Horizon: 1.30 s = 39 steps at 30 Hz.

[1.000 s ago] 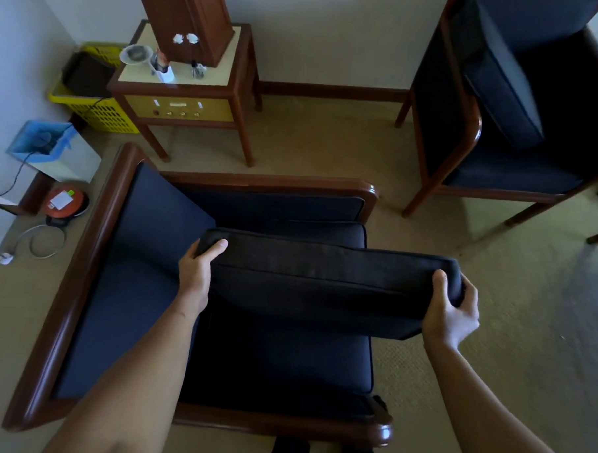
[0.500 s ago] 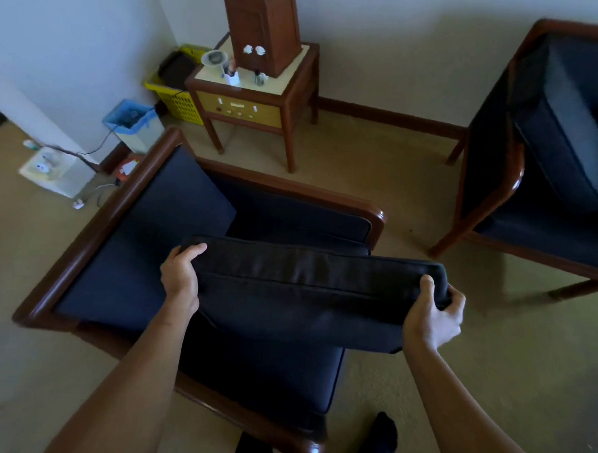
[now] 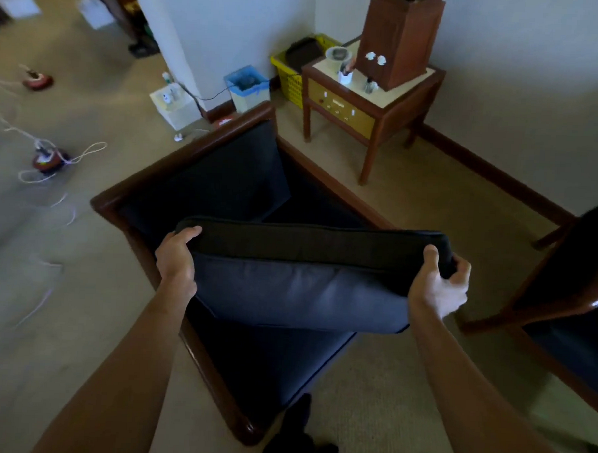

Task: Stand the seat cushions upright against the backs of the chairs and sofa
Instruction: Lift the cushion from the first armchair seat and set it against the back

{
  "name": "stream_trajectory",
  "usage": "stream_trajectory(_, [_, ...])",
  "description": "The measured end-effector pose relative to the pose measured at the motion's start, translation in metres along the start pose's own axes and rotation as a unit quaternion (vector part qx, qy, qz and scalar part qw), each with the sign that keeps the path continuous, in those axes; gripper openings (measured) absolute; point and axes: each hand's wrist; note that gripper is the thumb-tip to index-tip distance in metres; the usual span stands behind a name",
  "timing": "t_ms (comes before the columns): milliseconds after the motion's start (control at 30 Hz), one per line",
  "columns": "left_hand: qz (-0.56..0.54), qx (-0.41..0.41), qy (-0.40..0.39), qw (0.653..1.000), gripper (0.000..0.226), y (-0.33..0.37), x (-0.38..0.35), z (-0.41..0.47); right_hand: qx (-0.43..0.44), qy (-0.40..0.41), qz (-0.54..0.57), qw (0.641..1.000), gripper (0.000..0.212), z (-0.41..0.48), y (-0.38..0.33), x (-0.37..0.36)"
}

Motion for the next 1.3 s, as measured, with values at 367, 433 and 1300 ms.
stream_trajectory(367, [-0.087,0.008,0.152,0.985,0.044,-0.015,0.036,0.039,0.080,-0.137,-0.066,0.985,0.045,0.047,-0.057,-0.131])
stream_trajectory(433, [-0.112,0.011,0.172,0.979,0.041,-0.013,0.039,0.045,0.086,-0.165,-0.078,0.979,0.045,0.052,-0.069,-0.162])
stream_trajectory(1300, [-0.108,0.031,0.371,0.922,0.029,0.015,0.086,0.223,0.127,-0.364,-0.207,0.899,0.054,0.090,-0.115,-0.482])
Point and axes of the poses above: each hand's wrist, its own z-axis towards the middle knuckle, its own x-axis out of the back of the hand, y = z × x, and after that the axes turned 11 degrees about -y, right-handed
